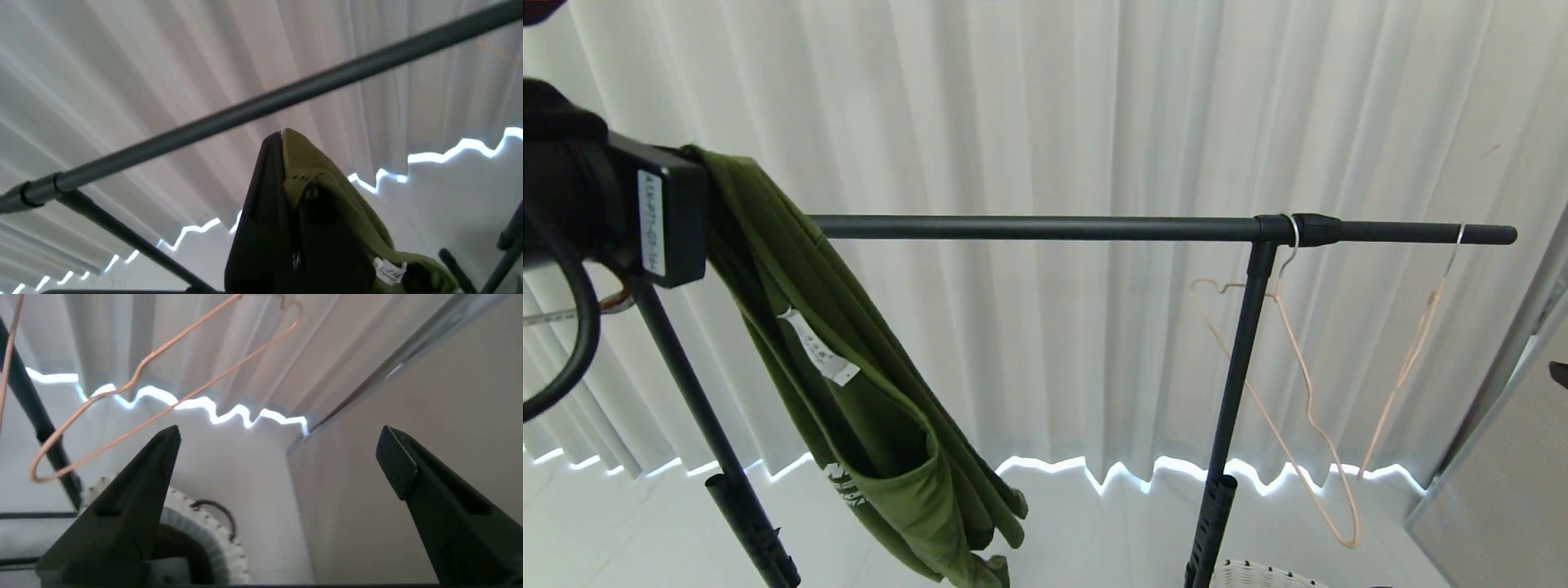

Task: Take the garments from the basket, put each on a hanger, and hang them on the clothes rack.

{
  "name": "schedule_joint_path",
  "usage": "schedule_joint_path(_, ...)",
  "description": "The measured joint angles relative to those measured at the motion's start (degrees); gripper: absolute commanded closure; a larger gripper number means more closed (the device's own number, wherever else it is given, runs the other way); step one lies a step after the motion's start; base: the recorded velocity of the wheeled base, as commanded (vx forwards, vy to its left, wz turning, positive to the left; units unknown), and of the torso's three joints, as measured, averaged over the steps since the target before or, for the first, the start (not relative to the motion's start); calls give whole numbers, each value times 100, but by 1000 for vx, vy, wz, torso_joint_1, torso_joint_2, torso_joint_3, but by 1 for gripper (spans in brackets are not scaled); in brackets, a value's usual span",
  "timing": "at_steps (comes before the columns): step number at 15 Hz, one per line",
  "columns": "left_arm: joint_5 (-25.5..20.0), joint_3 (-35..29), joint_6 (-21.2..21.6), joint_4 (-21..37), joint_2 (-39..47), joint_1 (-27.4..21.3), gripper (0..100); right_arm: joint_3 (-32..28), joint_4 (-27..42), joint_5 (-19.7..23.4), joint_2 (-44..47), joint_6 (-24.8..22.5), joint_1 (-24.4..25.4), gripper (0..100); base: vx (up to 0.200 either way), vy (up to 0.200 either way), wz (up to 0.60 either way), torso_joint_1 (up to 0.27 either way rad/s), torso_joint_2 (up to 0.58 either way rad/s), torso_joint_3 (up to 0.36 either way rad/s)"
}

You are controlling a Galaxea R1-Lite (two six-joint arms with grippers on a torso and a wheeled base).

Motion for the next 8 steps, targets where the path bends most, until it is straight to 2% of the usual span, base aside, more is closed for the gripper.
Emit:
schedule_joint_path(2, 5, 474, -6, 2, -295, -44, 100, 50, -400, 65, 463, 396, -16, 0, 0, 0, 0, 0, 0, 0)
schedule_joint_path(5, 27, 1072, 2, 0, -764, -57, 100, 55, -1107, 108, 1239, 618, 1, 0, 0, 0, 0, 0, 0, 0)
schedule_joint_path(8, 40, 1370, -23, -2, -1097, -57, 100, -102, -1381, 115, 1971, 980, 52, 0, 0, 0, 0, 0, 0, 0)
